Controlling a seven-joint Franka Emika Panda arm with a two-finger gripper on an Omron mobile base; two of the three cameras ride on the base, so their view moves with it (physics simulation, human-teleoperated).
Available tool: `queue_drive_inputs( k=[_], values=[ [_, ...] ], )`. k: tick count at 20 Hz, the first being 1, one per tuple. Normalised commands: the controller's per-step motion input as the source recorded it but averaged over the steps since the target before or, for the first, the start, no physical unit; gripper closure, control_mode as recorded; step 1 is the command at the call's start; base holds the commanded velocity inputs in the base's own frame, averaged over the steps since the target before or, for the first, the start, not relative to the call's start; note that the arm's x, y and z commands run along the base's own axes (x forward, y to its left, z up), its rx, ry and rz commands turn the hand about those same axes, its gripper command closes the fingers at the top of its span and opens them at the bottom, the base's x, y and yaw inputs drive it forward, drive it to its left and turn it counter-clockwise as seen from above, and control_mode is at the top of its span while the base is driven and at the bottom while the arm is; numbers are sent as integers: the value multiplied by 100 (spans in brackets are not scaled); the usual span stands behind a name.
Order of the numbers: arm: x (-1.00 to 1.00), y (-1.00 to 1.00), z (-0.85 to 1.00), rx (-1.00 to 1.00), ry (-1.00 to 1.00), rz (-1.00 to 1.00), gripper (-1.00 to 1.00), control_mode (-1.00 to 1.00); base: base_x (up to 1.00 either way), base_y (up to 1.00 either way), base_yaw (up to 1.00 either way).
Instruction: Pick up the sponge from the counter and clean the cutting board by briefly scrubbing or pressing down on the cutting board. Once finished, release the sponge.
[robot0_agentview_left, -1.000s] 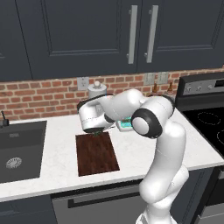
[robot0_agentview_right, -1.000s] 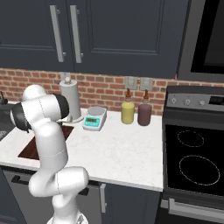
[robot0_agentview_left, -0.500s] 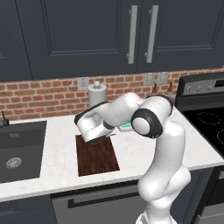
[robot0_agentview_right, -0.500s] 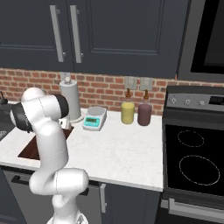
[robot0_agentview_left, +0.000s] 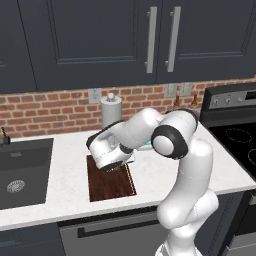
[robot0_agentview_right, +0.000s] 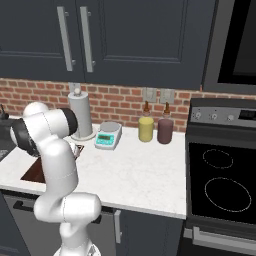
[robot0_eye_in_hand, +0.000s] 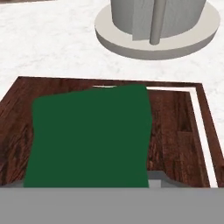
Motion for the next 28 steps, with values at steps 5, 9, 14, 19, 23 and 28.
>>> queue_drive_inputs(
  k=[5,9,14,19,23,28],
  values=[
    [-44,0,-86,0,6,0,-100,-100,0,0,0],
    [-36,0,-12,0,0,0,-100,-100,0,0,0],
    [-6,0,0,0,0,0,-100,-100,0,0,0],
    [-4,0,3,0,-1,0,-100,-100,0,0,0],
    [-33,0,30,1,-12,0,-100,-100,0,0,0],
    [-64,0,60,2,-28,0,-100,-100,0,0,0]
  ],
)
